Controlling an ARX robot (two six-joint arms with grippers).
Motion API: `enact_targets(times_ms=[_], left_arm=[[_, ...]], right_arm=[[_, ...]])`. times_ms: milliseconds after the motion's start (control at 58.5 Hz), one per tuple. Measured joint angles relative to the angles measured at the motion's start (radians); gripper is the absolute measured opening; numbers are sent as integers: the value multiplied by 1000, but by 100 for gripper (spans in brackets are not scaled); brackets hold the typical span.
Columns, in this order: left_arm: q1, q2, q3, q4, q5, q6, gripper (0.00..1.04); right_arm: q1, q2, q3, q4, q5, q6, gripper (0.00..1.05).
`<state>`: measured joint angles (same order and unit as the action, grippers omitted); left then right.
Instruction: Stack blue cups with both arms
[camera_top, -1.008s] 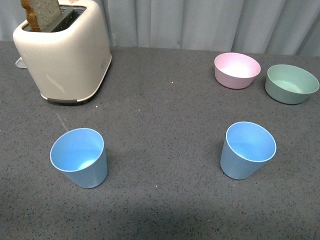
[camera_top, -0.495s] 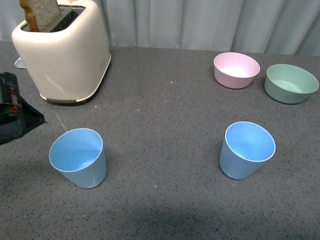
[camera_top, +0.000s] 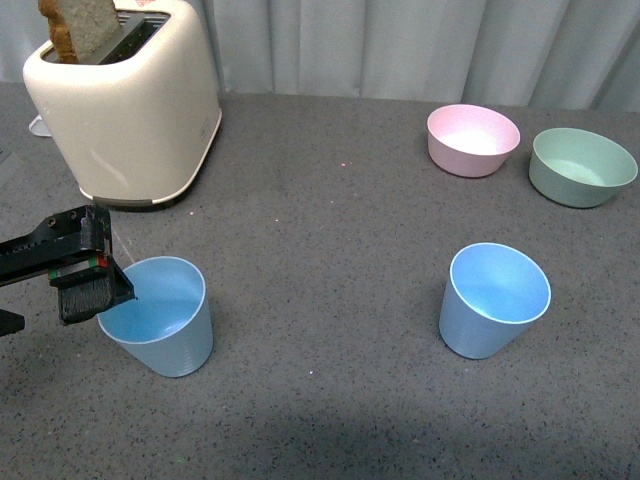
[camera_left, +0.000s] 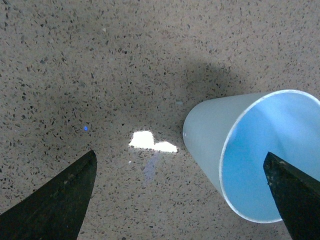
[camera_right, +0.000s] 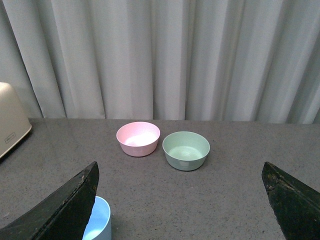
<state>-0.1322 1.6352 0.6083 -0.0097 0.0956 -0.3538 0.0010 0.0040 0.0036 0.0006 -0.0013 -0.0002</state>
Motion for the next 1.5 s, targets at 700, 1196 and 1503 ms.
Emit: enact_targets(times_ms=[700, 1196, 1503], left_arm=[[-75, 46, 53, -55, -14, -24, 4], [-269, 134, 207, -84, -141, -34, 4], [-367, 211, 298, -101, -143, -102, 4]], right_arm=[[0, 0, 0, 0, 0, 0, 95], [0, 0, 0, 0, 0, 0, 95], [0, 0, 0, 0, 0, 0, 95]])
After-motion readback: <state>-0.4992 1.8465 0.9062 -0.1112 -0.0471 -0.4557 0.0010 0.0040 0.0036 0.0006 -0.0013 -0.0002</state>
